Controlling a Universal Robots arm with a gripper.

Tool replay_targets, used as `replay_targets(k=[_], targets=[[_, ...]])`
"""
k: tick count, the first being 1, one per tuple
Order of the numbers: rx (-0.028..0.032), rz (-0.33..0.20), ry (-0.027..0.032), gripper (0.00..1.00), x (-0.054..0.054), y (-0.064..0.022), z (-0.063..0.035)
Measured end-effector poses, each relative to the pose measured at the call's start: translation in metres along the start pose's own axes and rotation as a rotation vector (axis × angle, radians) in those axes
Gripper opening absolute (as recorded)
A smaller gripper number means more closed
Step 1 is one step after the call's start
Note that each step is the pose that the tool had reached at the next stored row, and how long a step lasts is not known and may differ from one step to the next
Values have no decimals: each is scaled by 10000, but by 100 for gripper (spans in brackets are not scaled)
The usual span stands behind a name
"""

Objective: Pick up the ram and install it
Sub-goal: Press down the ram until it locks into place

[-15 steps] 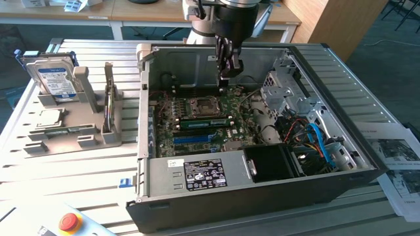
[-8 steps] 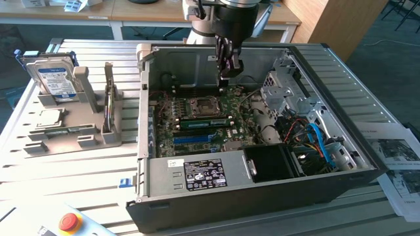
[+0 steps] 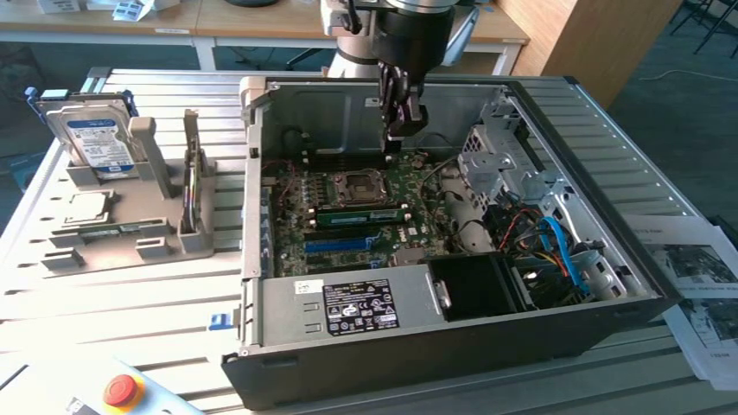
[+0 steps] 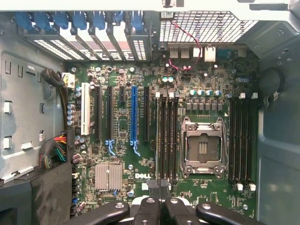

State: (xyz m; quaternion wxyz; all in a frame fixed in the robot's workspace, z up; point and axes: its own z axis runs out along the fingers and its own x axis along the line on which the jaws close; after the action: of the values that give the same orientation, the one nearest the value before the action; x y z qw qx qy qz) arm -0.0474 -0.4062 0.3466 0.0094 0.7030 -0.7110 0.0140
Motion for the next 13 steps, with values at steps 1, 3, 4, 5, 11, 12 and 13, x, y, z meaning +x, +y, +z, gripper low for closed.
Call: replay_targets(k=[1, 3, 4, 5, 11, 12, 13], targets=[[0, 0, 0, 10, 0, 0, 0], [0, -1, 0, 10, 1, -9, 0], [-4, 1, 0, 10, 3, -25, 0], [-9, 0, 1, 10, 5, -46, 0], [-57, -2, 1, 10, 28, -161, 2], [-66, -2, 0, 10, 32, -177, 2], [-77, -2, 1, 10, 36, -194, 3]])
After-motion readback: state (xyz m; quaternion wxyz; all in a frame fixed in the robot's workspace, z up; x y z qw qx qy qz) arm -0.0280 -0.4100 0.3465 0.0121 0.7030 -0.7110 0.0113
